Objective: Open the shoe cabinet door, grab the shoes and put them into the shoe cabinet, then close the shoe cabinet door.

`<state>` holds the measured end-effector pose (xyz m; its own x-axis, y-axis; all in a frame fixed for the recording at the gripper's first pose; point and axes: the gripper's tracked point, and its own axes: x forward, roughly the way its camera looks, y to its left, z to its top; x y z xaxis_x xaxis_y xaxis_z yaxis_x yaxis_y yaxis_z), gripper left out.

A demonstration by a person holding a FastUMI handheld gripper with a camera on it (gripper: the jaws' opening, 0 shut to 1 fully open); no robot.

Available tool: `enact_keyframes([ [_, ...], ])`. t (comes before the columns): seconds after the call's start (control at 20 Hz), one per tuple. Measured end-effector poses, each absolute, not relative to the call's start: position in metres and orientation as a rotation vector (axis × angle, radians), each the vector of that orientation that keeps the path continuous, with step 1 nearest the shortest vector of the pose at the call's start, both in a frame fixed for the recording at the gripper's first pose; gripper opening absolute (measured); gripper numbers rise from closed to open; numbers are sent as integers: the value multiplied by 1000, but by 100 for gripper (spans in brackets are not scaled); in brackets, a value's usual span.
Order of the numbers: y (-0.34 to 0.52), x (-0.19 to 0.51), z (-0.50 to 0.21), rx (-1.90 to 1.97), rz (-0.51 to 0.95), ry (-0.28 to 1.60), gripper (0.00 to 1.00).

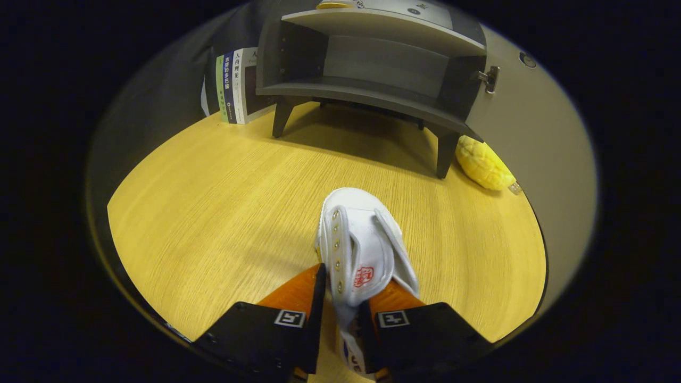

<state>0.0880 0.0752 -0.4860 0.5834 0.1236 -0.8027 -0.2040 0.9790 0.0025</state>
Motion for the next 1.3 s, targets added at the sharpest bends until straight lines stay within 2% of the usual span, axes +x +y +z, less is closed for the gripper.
enact_keyframes([
  [0.1,80,94,-487,-106,225,912,21],
  [0.25,84,95,-488,-79,232,912,7],
  [0.35,84,98,-483,-47,203,894,4],
  [0.75,76,108,-430,-137,172,809,3],
  [1.3,67,152,-240,-135,132,518,4],
])
